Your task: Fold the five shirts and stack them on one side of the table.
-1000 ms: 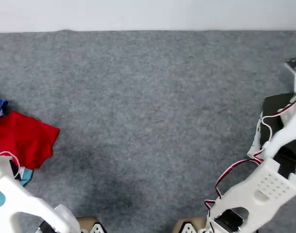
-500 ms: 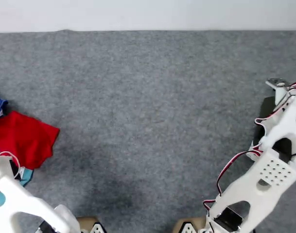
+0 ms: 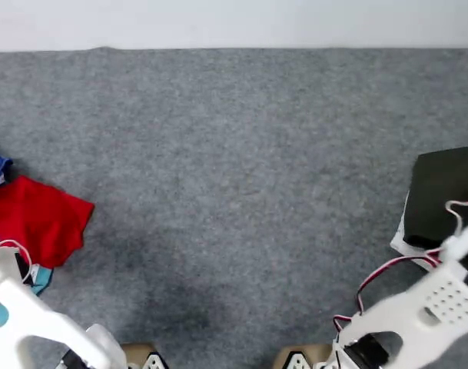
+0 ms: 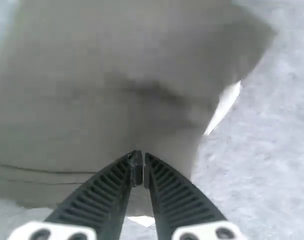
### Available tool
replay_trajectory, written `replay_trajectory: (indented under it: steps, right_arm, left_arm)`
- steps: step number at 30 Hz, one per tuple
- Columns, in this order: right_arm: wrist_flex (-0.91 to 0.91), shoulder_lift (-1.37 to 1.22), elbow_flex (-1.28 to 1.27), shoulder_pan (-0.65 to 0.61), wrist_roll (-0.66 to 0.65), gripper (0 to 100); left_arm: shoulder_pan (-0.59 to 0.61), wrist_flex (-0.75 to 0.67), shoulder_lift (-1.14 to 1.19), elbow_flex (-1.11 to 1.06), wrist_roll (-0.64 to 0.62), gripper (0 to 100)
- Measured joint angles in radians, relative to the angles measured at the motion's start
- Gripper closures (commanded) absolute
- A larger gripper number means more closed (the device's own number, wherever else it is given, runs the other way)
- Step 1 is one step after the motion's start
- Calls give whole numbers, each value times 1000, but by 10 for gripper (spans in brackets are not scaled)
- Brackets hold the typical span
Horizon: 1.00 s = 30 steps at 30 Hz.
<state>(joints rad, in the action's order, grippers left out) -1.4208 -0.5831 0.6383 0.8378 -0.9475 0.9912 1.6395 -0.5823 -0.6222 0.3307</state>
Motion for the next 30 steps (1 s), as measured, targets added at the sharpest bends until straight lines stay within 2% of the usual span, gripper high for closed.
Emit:
replay_trajectory:
  steps: [5, 10, 16, 22, 26, 30]
  right_arm:
    - [34, -147, -2, 104, -87, 988]
    - [31, -173, -2, 153, -109, 988]
    - [-40, -92, -2, 130, -112, 988]
    - [-32, 34, -2, 41, -112, 988]
    - [72, 57, -2, 3, -112, 988]
    - [298, 3, -2, 3, -112, 988]
  left_arm:
    - [0, 0, 0, 0, 0, 993]
    - [0, 0, 0, 0, 0, 993]
    - [0, 0, 0, 0, 0, 993]
    - [0, 0, 0, 0, 0, 993]
    - [0, 0, 0, 0, 0, 993]
    - [0, 0, 0, 0, 0, 993]
